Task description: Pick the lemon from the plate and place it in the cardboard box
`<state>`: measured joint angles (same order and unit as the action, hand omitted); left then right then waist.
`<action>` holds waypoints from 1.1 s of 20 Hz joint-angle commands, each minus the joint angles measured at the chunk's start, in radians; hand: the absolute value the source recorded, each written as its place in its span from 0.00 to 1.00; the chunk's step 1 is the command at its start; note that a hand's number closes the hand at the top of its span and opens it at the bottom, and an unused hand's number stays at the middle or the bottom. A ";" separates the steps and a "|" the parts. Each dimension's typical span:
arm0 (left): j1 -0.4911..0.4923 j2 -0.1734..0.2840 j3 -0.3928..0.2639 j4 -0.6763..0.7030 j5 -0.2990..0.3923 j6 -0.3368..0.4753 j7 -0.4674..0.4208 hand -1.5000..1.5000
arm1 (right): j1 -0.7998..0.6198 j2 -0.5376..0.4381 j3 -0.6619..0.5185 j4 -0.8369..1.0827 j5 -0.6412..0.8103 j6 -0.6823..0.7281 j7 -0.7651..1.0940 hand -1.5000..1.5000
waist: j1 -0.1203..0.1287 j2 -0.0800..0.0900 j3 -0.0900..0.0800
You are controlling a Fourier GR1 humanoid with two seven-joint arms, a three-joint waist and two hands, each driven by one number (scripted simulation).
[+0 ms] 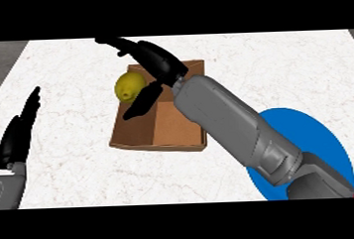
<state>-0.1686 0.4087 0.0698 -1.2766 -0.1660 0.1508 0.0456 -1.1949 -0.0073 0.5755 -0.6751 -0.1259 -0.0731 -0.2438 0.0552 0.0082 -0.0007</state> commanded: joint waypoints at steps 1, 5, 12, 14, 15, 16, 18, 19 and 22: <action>0.008 0.008 0.009 -0.032 0.007 -0.013 0.051 0.50 | 0.027 0.007 -0.110 0.031 -0.070 0.025 -0.081 0.00 | -0.030 -0.003 0.001; 0.004 0.000 0.028 -0.001 0.007 -0.002 0.024 0.50 | -0.059 -0.068 -0.223 0.122 -0.145 0.155 -0.110 0.00 | -0.031 0.001 0.001; 0.028 -0.051 -0.020 -0.054 -0.054 0.049 0.032 0.50 | -0.041 -0.213 -0.304 0.299 -0.141 0.291 -0.222 0.00 | -0.025 0.006 0.001; 0.042 -0.018 0.016 -0.023 -0.023 0.011 -0.014 0.50 | -0.098 -0.267 -0.327 0.373 -0.135 0.329 -0.231 0.00 | -0.004 0.014 0.000; 0.055 0.000 0.021 -0.076 -0.008 -0.010 0.013 0.50 | -0.078 -0.321 -0.340 0.377 -0.146 0.385 -0.248 0.00 | -0.004 0.011 0.001; -0.001 -0.015 0.019 -0.009 -0.021 0.005 0.009 0.50 | -0.076 -0.343 -0.333 0.393 -0.130 0.402 -0.276 0.00 | -0.013 0.016 0.001; 0.009 0.002 0.038 0.029 -0.011 -0.016 -0.030 0.50 | -0.076 -0.385 -0.343 0.399 -0.124 0.441 -0.293 0.00 | -0.023 0.010 0.001; -0.002 -0.026 0.005 -0.023 -0.022 -0.005 0.012 0.50 | -0.114 -0.429 -0.353 0.433 -0.127 0.489 -0.284 0.00 | -0.004 0.017 0.001; 0.028 0.012 0.039 -0.024 0.010 -0.050 -0.020 0.50 | -0.064 -0.448 -0.331 0.473 -0.081 0.504 -0.386 0.00 | 0.011 0.021 0.002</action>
<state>-0.1499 0.4166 0.1006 -1.3133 -0.1689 0.1234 0.0516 -1.2678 -0.4023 0.2425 -0.2598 -0.2388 0.3823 -0.5564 0.0517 0.0225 0.0009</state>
